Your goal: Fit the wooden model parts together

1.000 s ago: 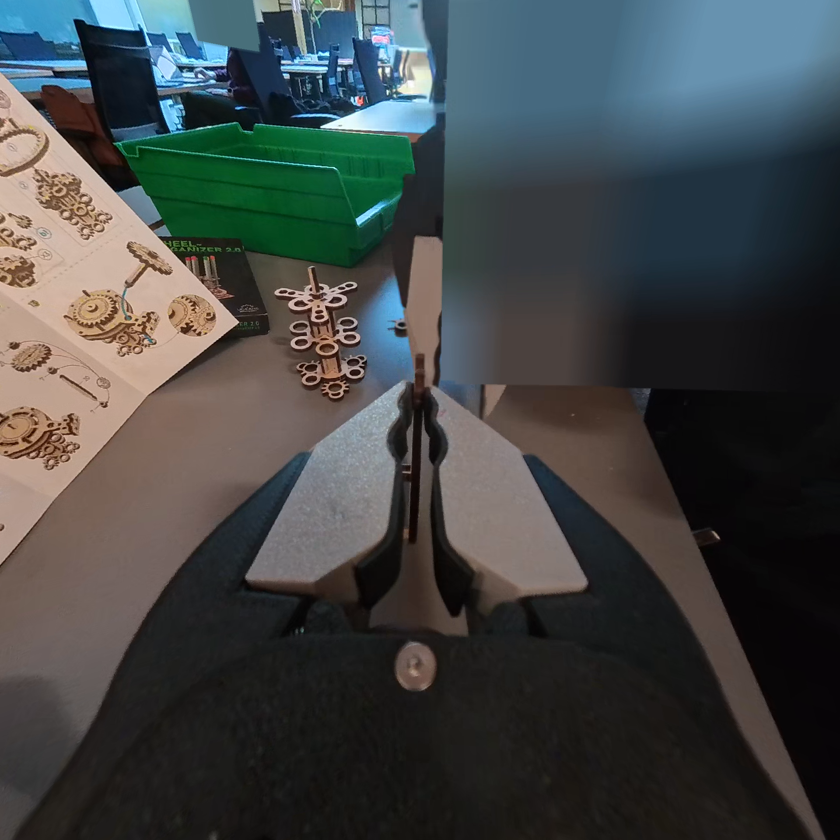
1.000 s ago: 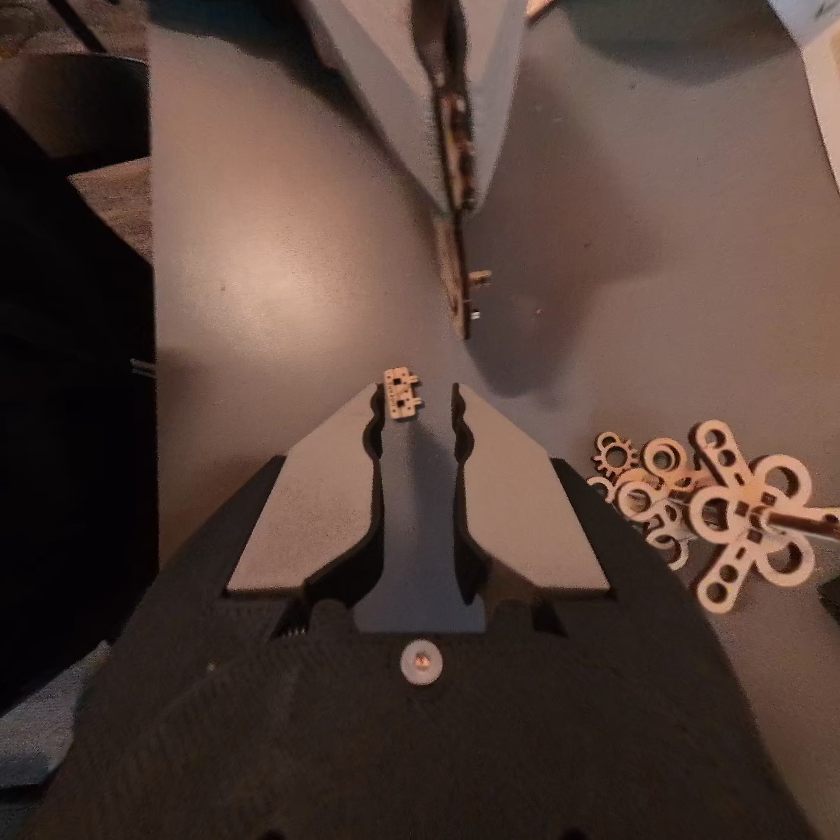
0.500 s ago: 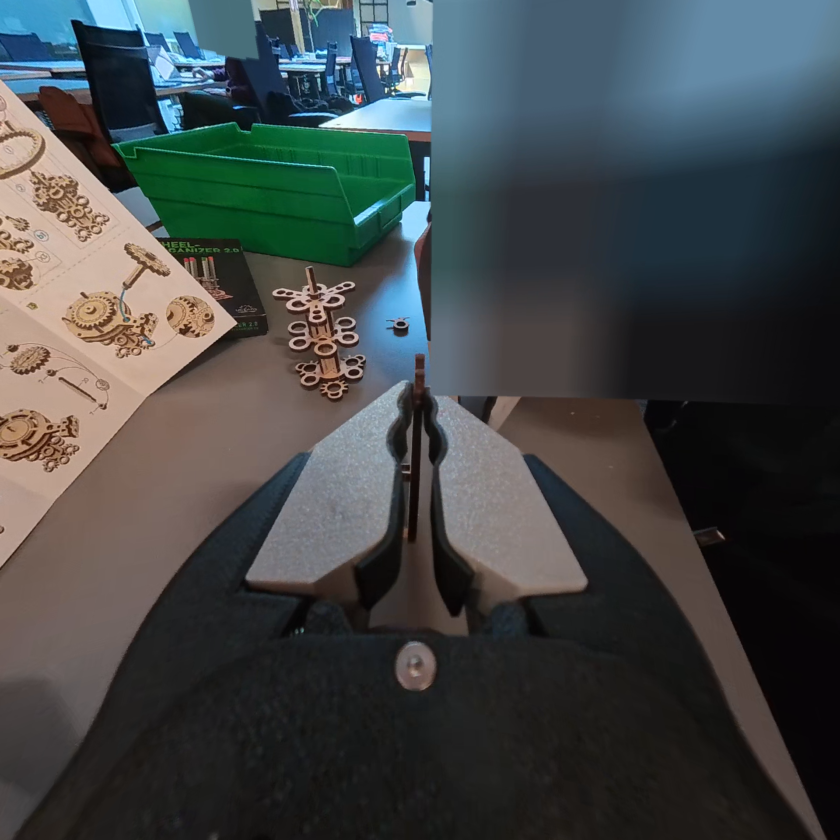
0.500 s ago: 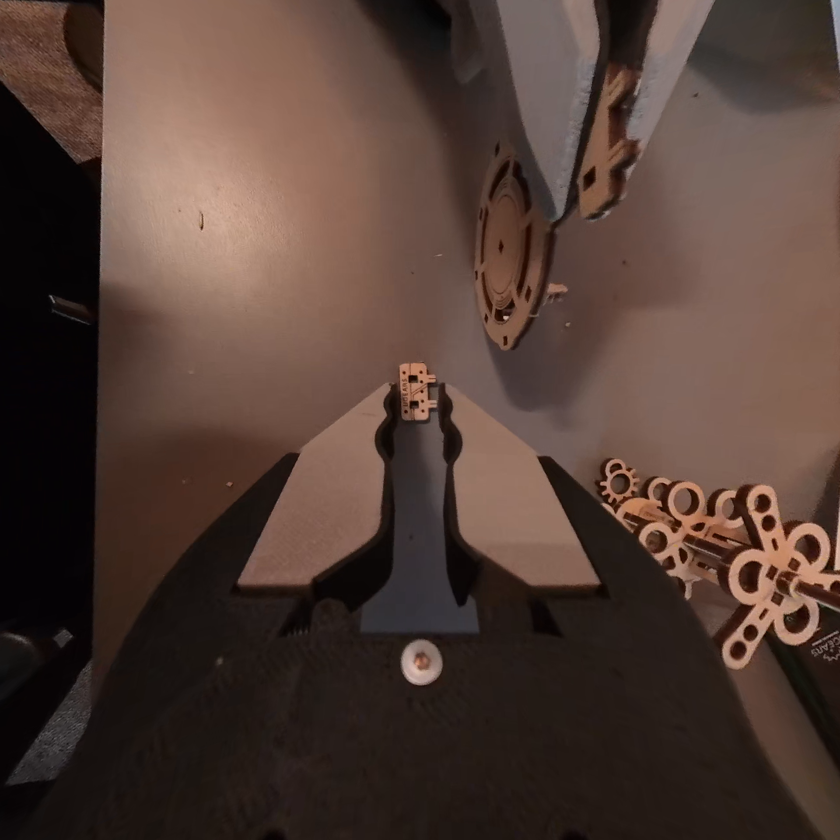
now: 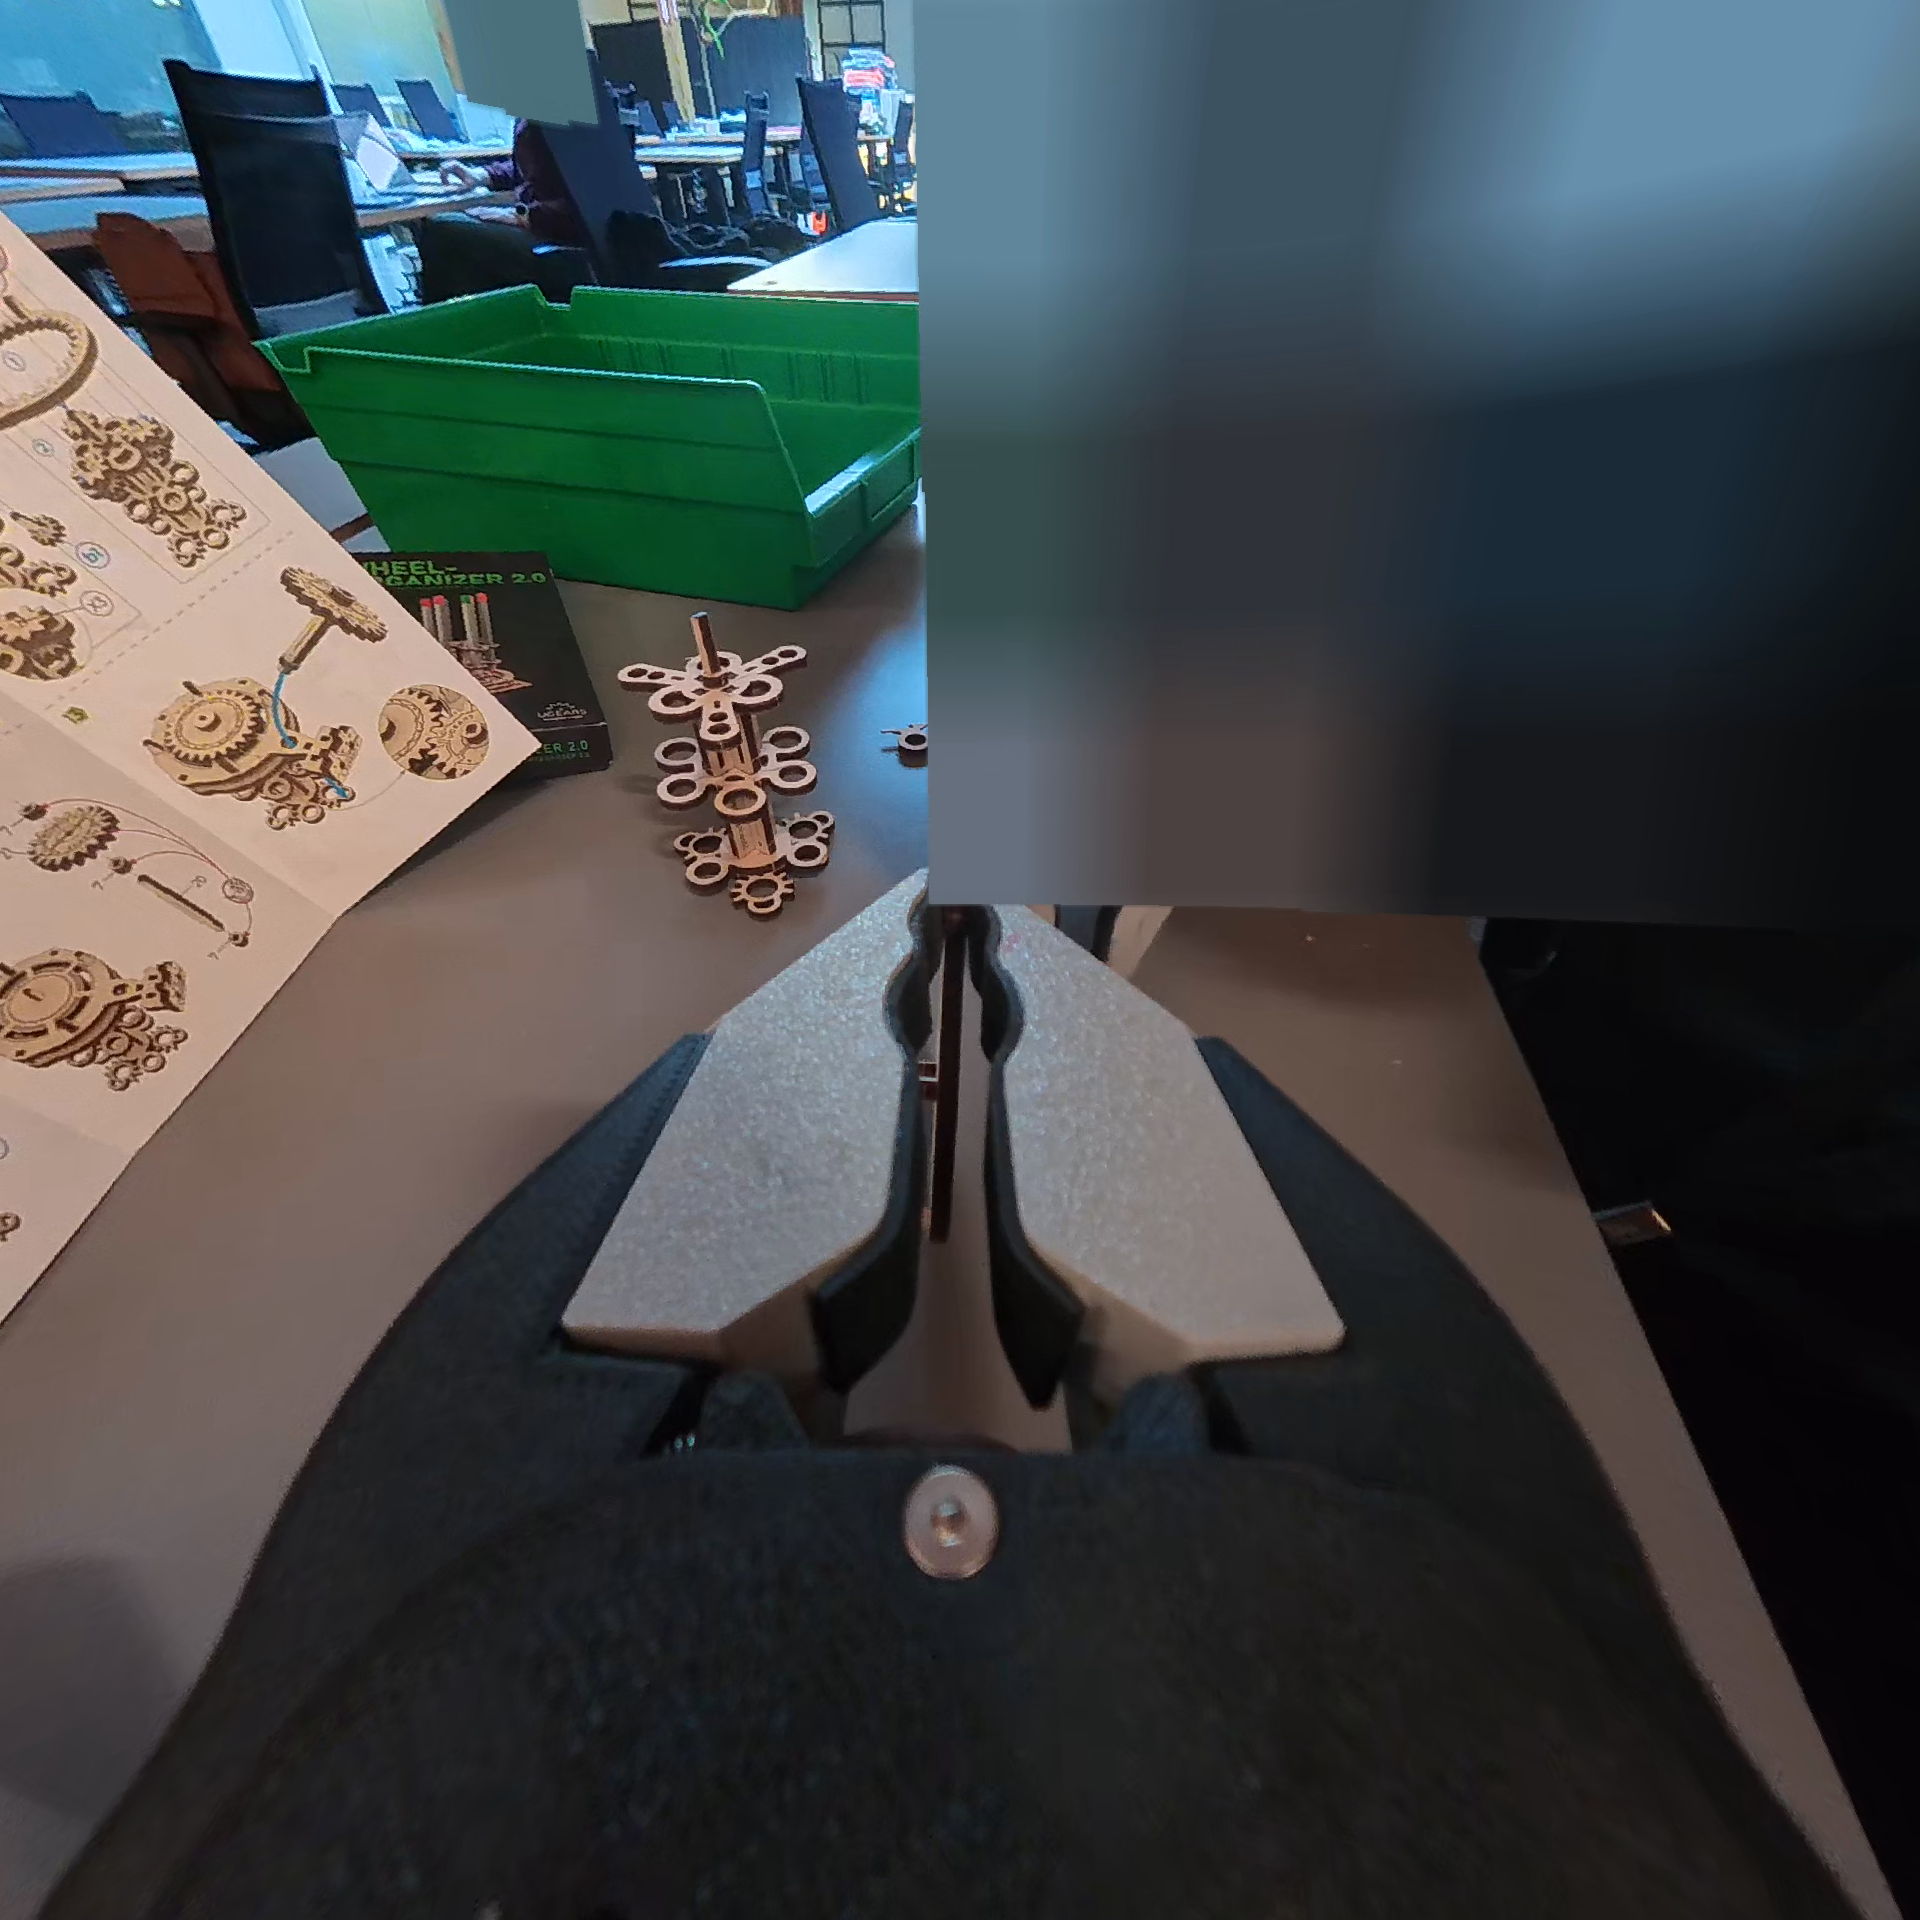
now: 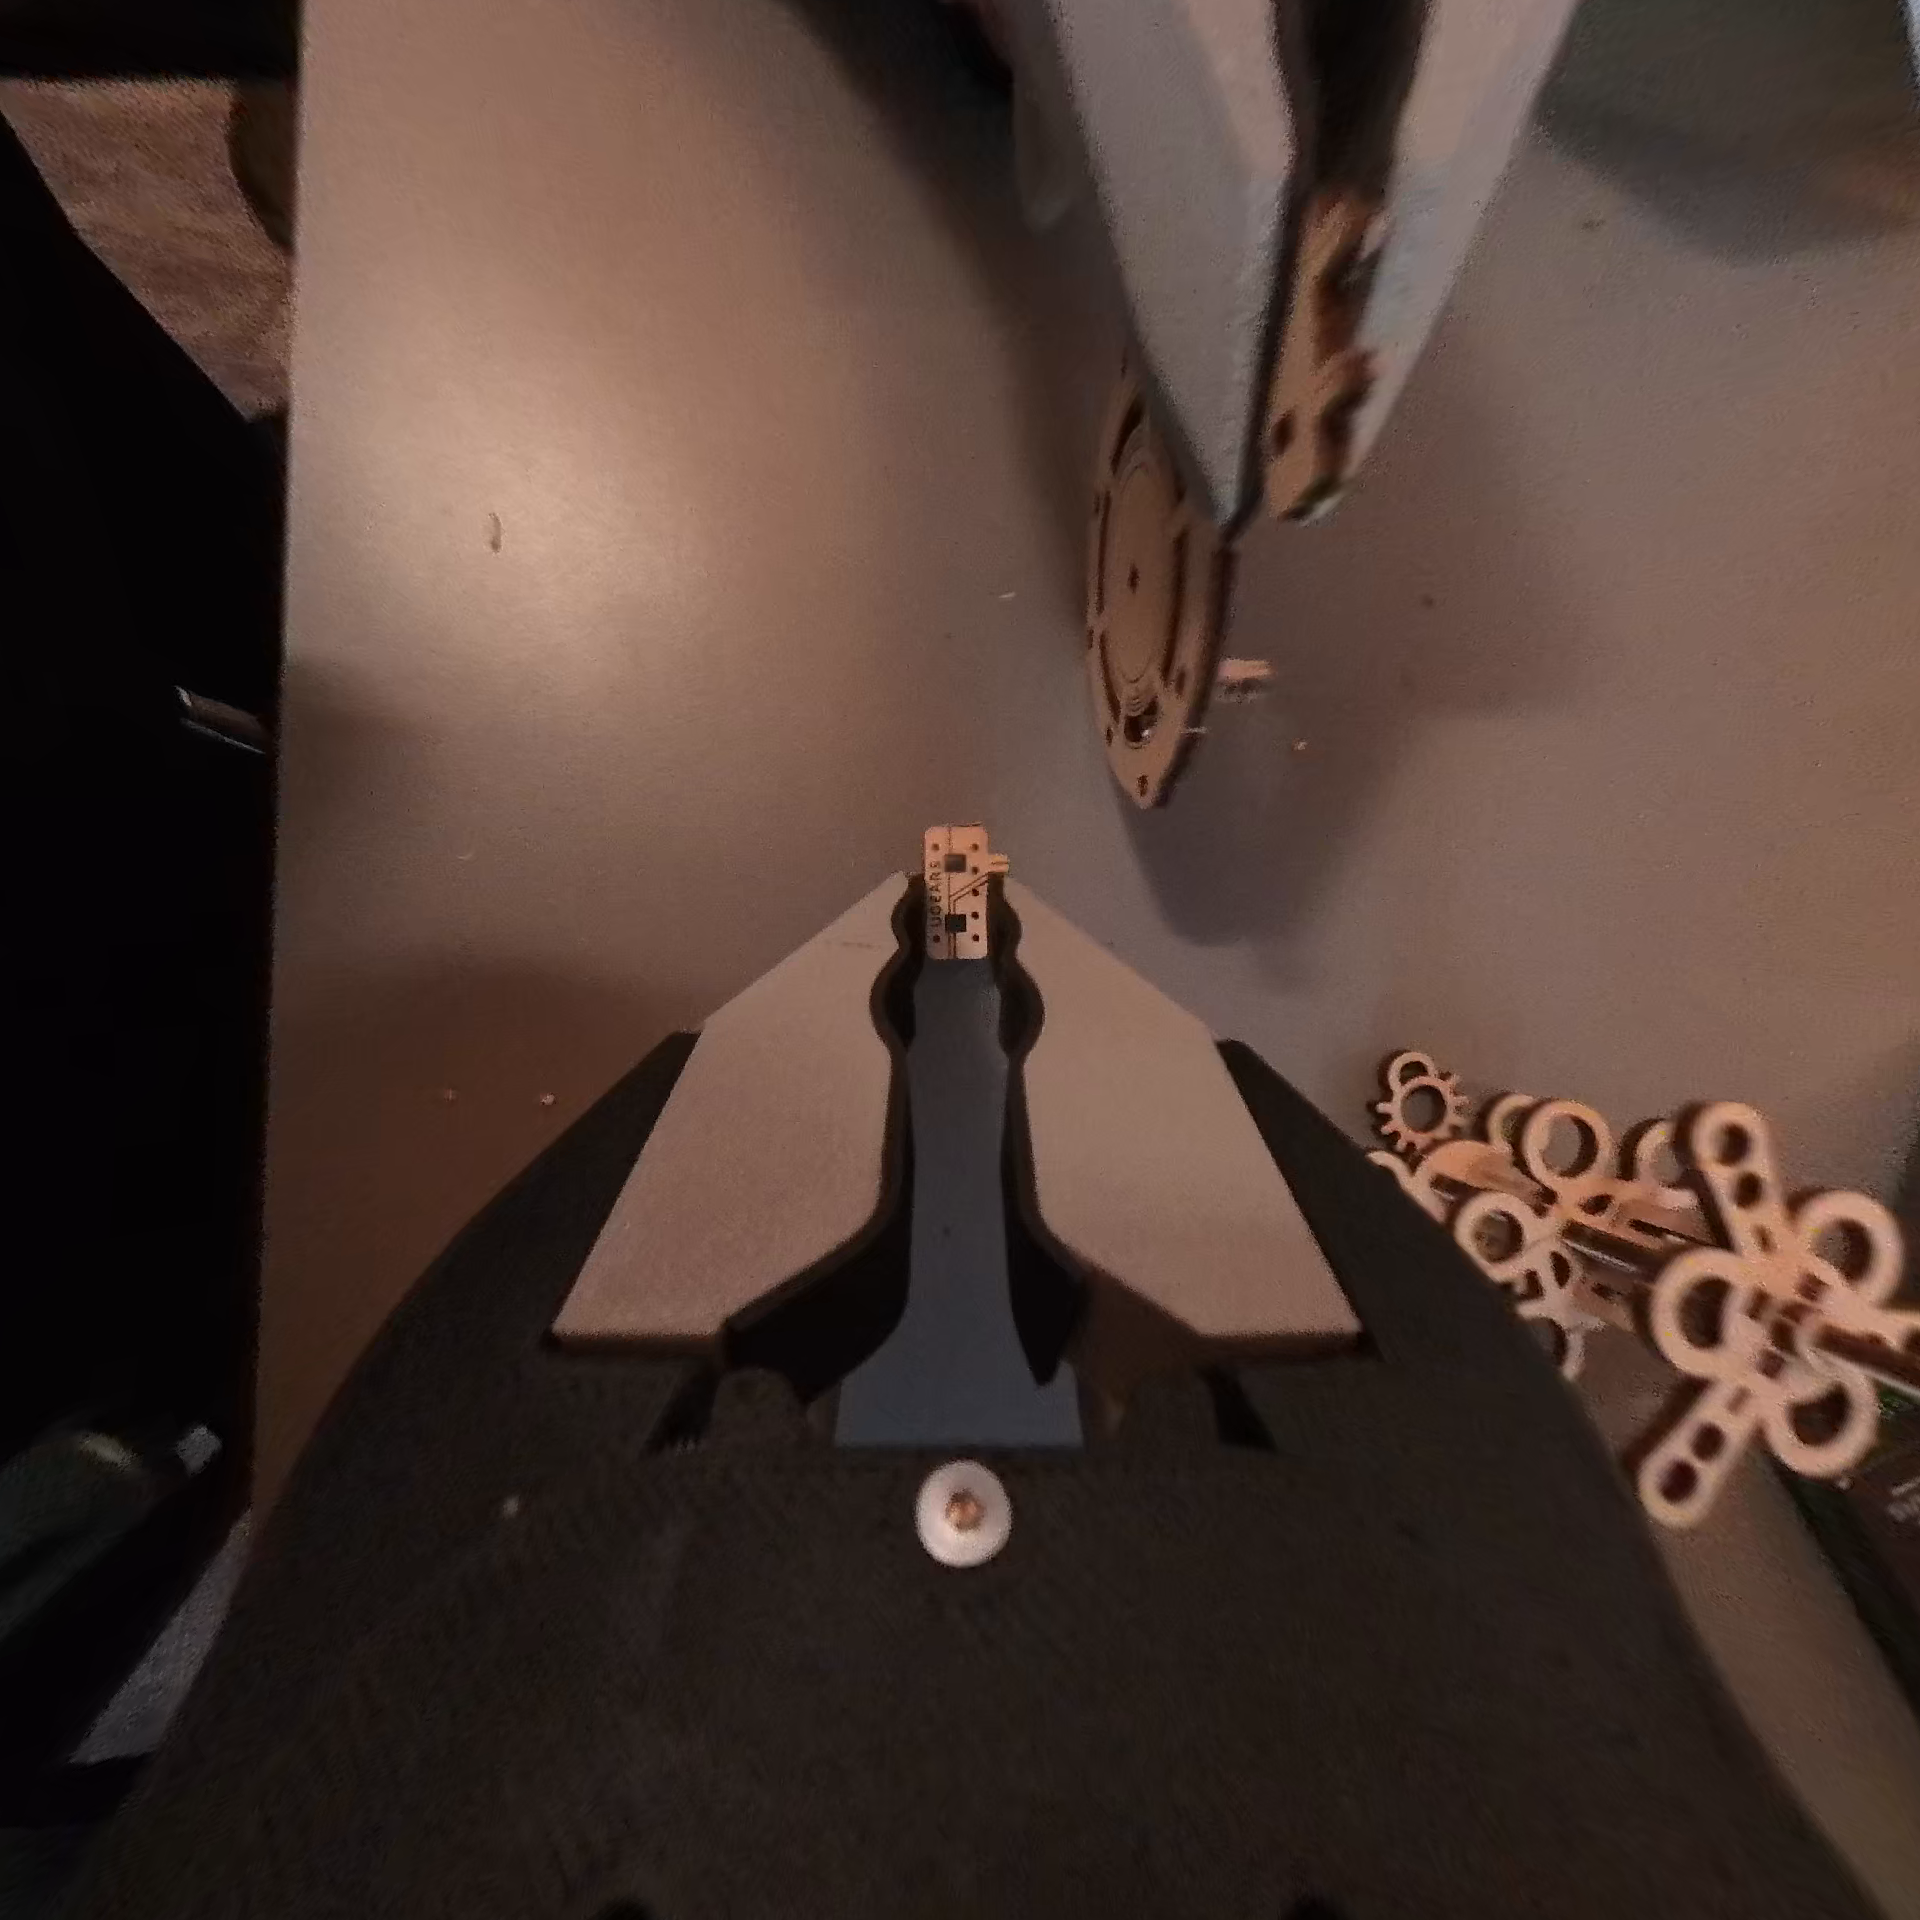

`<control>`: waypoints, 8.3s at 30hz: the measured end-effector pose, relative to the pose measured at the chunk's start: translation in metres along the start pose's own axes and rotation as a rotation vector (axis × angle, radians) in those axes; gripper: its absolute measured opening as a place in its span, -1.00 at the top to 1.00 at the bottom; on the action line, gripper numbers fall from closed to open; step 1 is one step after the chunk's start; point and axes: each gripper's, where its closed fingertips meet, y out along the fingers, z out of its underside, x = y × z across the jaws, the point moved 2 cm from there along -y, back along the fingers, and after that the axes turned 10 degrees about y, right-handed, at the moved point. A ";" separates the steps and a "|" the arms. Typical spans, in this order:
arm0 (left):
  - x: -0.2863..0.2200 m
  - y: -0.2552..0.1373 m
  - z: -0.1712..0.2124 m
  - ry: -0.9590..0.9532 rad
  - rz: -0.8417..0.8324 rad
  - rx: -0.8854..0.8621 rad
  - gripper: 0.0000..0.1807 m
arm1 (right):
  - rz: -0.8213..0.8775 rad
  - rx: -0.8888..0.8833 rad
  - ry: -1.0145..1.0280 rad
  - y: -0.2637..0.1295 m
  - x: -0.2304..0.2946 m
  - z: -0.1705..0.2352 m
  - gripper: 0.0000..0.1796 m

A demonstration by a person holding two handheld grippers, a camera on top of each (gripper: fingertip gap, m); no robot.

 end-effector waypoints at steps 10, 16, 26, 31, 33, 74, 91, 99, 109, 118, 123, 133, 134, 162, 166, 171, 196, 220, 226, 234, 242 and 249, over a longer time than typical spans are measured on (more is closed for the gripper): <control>0.005 -0.002 0.001 -0.041 -0.013 -0.007 1.00 | -0.125 -0.270 0.117 -0.055 -0.025 -0.068 0.92; 0.007 -0.002 0.005 -0.055 -0.016 0.020 1.00 | -0.131 -0.244 0.075 -0.048 -0.028 -0.080 0.92; 0.003 0.001 0.005 0.002 -0.021 0.036 1.00 | -0.056 -0.122 -0.080 -0.047 -0.023 -0.084 0.92; 0.004 0.001 0.005 0.001 -0.026 0.043 0.99 | -0.033 -0.081 -0.107 -0.047 -0.024 -0.084 0.92; 0.003 0.002 0.005 0.002 -0.025 0.046 0.99 | -0.018 -0.062 -0.129 -0.046 -0.024 -0.085 0.92; 0.004 -0.001 0.004 -0.022 -0.024 0.044 1.00 | 0.157 0.069 -0.294 -0.040 -0.020 -0.087 0.92; 0.005 0.000 0.005 -0.030 -0.024 0.034 0.99 | 0.209 -0.160 -0.202 -0.041 -0.021 -0.085 0.91; 0.006 -0.001 0.005 -0.036 -0.023 0.032 0.99 | 0.135 -0.220 -0.121 -0.049 -0.020 -0.088 0.75; 0.014 -0.005 0.005 -0.130 -0.006 0.003 0.99 | 0.037 -0.482 0.042 -0.057 -0.029 -0.072 0.42; 0.024 -0.015 -0.006 -0.642 0.180 -0.194 0.99 | 0.361 -0.465 -0.261 -0.064 -0.046 -0.075 0.56; 0.018 -0.013 -0.005 -0.685 0.224 -0.191 1.00 | 0.397 -0.436 -0.386 -0.057 -0.043 -0.085 0.56; 0.010 -0.013 -0.010 -0.732 0.299 -0.214 1.00 | 0.467 -0.447 -0.578 -0.047 -0.032 -0.092 0.74; 0.009 -0.013 -0.011 -0.734 0.304 -0.218 1.00 | 0.473 -0.446 -0.589 -0.046 -0.031 -0.092 0.78; -0.008 -0.012 -0.016 -0.746 0.417 -0.223 0.99 | 0.380 -0.488 -0.630 -0.052 -0.014 -0.088 0.79; -0.008 -0.013 -0.015 -0.748 0.429 -0.217 0.99 | 0.367 -0.472 -0.654 -0.050 -0.010 -0.087 0.84; -0.008 -0.013 -0.016 -0.754 0.447 -0.215 0.99 | 0.358 -0.473 -0.657 -0.050 -0.008 -0.087 0.85; 0.016 -0.023 -0.009 -0.351 0.135 -0.096 0.78 | 0.309 -0.582 -0.523 -0.066 -0.015 -0.081 0.85; -0.007 -0.019 -0.039 0.301 -0.125 -0.169 0.84 | 0.140 -0.695 -0.390 -0.074 -0.008 -0.081 0.85; -0.011 -0.021 -0.043 0.303 -0.110 -0.195 0.83 | 0.123 -0.707 -0.395 -0.077 -0.005 -0.082 0.85; -0.013 -0.023 -0.047 0.313 -0.079 -0.225 0.87 | 0.086 -0.714 -0.390 -0.077 0.000 -0.081 0.85; -0.019 -0.023 -0.048 0.334 -0.049 -0.245 0.86 | 0.054 -0.723 -0.402 -0.076 0.006 -0.081 0.86; -0.023 -0.025 -0.052 0.352 -0.041 -0.277 0.87 | 0.024 -0.756 -0.395 -0.077 0.010 -0.082 0.86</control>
